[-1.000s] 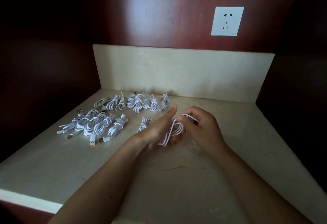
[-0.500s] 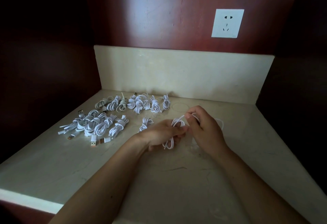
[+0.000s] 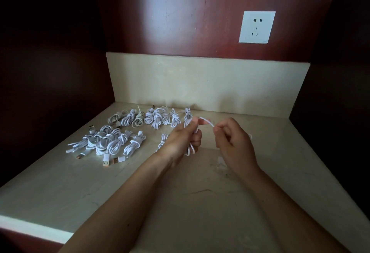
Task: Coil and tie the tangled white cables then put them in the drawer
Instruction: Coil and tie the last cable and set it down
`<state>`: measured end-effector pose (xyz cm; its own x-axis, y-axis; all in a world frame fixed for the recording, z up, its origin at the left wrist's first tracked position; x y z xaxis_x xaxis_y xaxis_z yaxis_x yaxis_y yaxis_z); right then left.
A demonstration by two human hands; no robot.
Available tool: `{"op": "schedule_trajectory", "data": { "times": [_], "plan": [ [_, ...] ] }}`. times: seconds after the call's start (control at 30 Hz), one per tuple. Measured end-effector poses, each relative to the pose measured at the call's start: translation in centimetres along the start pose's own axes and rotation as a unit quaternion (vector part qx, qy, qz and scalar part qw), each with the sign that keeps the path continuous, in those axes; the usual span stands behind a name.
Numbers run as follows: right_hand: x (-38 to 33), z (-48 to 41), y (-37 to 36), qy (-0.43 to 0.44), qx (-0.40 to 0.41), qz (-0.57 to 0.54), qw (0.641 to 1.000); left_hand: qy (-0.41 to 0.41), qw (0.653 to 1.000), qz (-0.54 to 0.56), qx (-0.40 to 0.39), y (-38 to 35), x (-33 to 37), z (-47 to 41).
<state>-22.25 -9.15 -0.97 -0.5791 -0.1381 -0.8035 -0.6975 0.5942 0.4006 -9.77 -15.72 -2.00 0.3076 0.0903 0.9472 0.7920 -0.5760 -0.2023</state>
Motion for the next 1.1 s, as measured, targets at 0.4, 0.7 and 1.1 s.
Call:
{"op": "schedule_trajectory", "data": {
  "times": [0.4,0.7,1.1],
  "plan": [
    [-0.9,1.2,-2.3,0.092,-0.107,0.198,0.970,-0.053,0.989,-0.026,0.137,2.5,1.0,-0.5],
    [-0.6,1.7,-3.8,0.033,-0.182,0.136,0.973,-0.118,0.961,-0.153,0.200,4.1,2.3,0.0],
    [-1.8,0.5,-1.7,-0.035,-0.168,-0.169,0.971,0.058,0.966,-0.250,-0.020,0.6,-0.3,0.6]
  ]
}}
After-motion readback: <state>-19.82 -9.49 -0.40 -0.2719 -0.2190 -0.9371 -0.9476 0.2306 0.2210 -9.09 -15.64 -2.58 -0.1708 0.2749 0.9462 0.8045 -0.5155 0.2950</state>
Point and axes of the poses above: each hand's wrist, its own z-axis away from the middle knuckle, its own y-axis out of the back of the hand, x = y × z, the point moved 6 cm from there along -z, towards the middle knuckle, and after that the axes turned 10 degrees about -y, right-handed, at the moved point
